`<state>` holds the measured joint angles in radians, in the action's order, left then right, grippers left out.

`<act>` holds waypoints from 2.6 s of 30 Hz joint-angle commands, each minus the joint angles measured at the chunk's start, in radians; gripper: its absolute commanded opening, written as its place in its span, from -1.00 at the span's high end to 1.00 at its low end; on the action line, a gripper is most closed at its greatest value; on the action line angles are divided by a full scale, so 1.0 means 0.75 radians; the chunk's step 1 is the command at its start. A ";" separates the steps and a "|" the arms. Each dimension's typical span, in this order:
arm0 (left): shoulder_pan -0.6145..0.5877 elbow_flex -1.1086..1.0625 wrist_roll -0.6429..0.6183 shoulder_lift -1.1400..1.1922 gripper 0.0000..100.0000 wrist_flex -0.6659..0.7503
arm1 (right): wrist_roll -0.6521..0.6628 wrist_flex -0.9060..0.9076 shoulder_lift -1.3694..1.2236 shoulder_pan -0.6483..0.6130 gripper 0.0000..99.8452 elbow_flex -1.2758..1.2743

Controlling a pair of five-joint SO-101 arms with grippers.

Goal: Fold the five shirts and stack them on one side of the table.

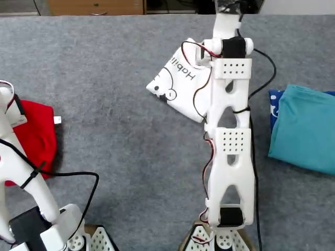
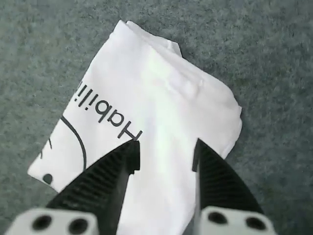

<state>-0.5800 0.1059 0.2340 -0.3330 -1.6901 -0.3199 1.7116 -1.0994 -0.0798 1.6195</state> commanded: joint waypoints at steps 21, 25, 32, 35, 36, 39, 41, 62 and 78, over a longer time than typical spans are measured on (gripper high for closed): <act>0.020 -0.008 0.000 -0.036 0.96 0.027 | -0.579 -0.155 -0.332 -0.116 0.21 -0.017; 0.020 -0.059 0.002 -0.036 0.96 0.029 | -0.569 -0.194 -0.412 -0.140 0.21 -0.017; 0.010 -0.117 0.006 -0.048 0.96 0.110 | -0.534 -0.200 -0.451 -0.159 0.75 -0.009; 0.016 -0.115 0.006 -0.048 0.96 0.110 | -0.501 -0.211 -0.449 -0.154 1.00 -0.007; 0.016 -0.115 0.006 -0.048 0.96 0.110 | -0.489 -0.203 -0.449 -0.146 0.97 -0.007; 0.010 -0.115 0.006 -0.048 0.96 0.110 | -0.471 -0.168 -0.437 -0.116 1.00 0.032; 0.008 -0.115 0.006 -0.048 0.96 0.110 | -0.372 -0.098 -0.412 -0.107 1.00 0.069; 0.008 -0.061 0.006 -0.048 0.96 0.108 | 0.395 0.102 0.287 0.159 1.00 -0.406; 0.020 -0.061 0.006 -0.038 0.96 0.106 | 0.857 0.043 1.278 0.525 1.00 -1.488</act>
<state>-0.5754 0.0169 0.2340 -0.3330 -1.6210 0.2739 1.7683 -0.2478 0.2532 0.5424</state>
